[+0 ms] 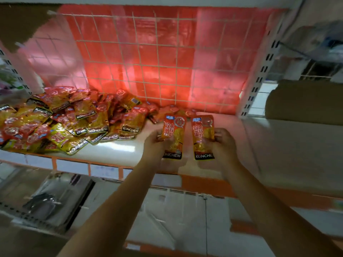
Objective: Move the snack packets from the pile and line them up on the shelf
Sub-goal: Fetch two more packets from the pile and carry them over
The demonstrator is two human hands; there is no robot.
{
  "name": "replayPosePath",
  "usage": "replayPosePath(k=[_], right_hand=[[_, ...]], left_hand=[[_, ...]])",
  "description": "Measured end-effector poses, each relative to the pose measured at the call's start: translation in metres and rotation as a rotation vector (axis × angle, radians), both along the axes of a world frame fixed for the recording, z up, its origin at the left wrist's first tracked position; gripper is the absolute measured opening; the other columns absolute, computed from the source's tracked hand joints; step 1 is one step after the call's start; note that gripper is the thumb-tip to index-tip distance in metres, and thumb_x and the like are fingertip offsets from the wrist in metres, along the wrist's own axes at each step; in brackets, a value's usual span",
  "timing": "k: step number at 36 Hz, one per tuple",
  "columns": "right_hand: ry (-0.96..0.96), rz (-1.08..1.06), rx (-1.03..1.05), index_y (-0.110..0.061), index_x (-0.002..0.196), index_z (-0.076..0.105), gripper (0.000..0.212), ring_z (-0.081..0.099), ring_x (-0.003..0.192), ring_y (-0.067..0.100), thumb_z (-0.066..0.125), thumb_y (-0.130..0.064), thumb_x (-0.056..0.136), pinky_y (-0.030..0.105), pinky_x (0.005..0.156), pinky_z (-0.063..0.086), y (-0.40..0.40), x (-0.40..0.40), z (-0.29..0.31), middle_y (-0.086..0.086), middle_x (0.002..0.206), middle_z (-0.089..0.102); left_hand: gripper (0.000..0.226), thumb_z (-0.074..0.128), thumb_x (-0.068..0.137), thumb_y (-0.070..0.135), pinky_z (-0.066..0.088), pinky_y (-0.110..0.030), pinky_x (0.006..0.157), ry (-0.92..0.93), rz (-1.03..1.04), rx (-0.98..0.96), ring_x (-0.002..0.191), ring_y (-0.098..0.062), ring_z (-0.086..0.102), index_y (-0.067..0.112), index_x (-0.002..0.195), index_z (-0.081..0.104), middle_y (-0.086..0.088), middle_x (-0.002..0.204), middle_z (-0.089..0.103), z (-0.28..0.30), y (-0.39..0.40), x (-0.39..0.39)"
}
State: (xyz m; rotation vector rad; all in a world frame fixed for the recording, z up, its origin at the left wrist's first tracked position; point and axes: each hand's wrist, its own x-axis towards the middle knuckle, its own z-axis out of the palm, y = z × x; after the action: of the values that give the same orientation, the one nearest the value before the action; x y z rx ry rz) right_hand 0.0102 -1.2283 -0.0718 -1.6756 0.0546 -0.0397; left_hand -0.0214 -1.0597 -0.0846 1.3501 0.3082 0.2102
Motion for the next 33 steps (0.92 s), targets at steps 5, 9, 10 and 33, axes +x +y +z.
replayPosePath(k=[5, 9, 10, 33], right_hand=[[-0.011, 0.024, 0.013, -0.015, 0.089, 0.055, 0.027, 0.062, 0.074, 0.014, 0.065, 0.008, 0.078, 0.029, 0.069, 0.050, -0.083, -0.008, 0.007, -0.001, 0.083, 0.065], [-0.005, -0.031, 0.025, -0.017, 0.086, 0.055, 0.030, 0.062, 0.077, 0.021, 0.062, 0.012, 0.077, 0.030, 0.069, 0.050, -0.144, -0.014, 0.011, 0.006, 0.086, 0.065], [0.003, -0.051, 0.027, -0.017, 0.085, 0.055, 0.030, 0.062, 0.079, 0.022, 0.062, 0.011, 0.077, 0.032, 0.072, 0.050, -0.161, -0.016, 0.012, 0.006, 0.087, 0.065], [0.008, -0.252, 0.123, -0.009, 0.097, 0.055, 0.032, 0.061, 0.078, 0.021, 0.064, 0.012, 0.075, 0.027, 0.066, 0.047, -0.403, -0.064, 0.015, 0.005, 0.084, 0.065]], left_hand=[[0.029, 0.063, 0.077, -0.013, 0.057, -0.031, 0.061, 0.006, 0.018, -0.035, 0.064, -0.016, 0.067, 0.015, 0.085, 0.061, 0.002, 0.072, 0.070, -0.002, -0.084, -0.001], [0.034, 0.067, 0.068, -0.013, 0.056, -0.033, 0.063, 0.007, -0.013, -0.064, 0.064, -0.017, 0.068, 0.010, 0.092, 0.061, 0.000, 0.073, 0.070, -0.001, -0.142, -0.008], [0.034, 0.065, 0.070, -0.015, 0.056, -0.035, 0.065, 0.011, -0.022, -0.075, 0.065, -0.019, 0.067, 0.011, 0.092, 0.061, 0.000, 0.073, 0.070, 0.001, -0.158, -0.010], [0.031, 0.062, 0.074, -0.010, 0.054, -0.040, 0.073, 0.035, -0.227, -0.058, 0.087, -0.031, 0.066, 0.012, 0.095, 0.059, -0.009, 0.093, 0.068, 0.018, -0.402, -0.030]])
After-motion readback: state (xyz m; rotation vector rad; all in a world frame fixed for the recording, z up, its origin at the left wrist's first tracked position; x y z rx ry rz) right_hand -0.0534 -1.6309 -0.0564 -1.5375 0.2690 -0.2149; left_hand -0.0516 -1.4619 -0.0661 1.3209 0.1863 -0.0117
